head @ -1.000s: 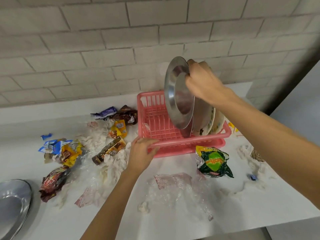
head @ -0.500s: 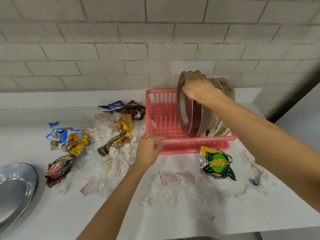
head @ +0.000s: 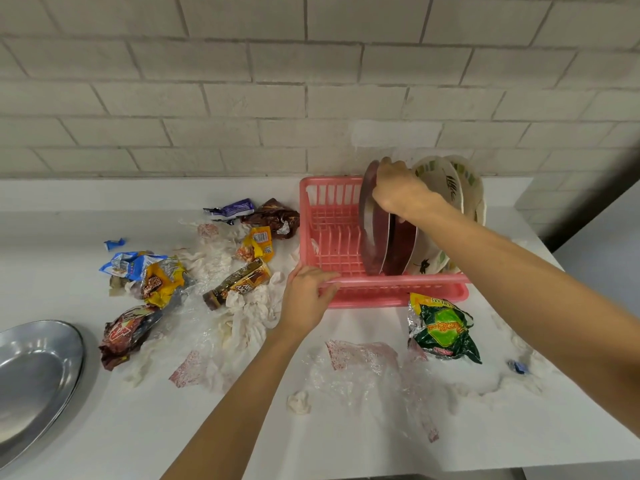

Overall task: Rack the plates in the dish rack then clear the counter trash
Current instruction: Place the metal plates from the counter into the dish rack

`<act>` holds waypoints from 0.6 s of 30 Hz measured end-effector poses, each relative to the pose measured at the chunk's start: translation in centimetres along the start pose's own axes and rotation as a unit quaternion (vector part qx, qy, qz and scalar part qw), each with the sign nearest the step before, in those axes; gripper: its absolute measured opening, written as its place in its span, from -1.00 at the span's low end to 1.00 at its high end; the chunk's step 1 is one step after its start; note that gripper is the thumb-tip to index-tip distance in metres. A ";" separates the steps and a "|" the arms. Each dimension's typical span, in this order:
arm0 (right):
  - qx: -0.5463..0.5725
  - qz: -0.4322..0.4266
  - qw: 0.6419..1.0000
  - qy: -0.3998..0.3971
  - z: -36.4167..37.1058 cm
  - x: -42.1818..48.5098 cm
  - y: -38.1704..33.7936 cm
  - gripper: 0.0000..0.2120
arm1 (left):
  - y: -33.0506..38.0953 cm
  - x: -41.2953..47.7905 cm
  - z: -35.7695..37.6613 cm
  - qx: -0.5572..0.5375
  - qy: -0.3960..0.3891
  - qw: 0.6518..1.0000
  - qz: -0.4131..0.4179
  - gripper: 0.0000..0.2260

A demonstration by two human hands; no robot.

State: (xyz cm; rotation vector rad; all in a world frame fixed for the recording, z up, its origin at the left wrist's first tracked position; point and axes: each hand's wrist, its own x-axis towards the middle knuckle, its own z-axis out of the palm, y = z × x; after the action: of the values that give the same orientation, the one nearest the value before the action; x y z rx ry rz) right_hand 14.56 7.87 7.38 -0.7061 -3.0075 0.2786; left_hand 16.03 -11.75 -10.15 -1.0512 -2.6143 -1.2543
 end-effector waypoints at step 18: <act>-0.019 -0.056 0.998 0.028 0.8 0.2 0.3 -0.55 | 0.5 0.1 -0.5 0.010 -0.019 1.000 -0.013 -0.80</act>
State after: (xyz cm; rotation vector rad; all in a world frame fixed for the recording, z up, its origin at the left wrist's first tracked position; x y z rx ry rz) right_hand 14.47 8.10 6.52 -0.5350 -2.9918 0.1932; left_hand 16.18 -11.79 -9.46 -1.0508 -2.6714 -1.2242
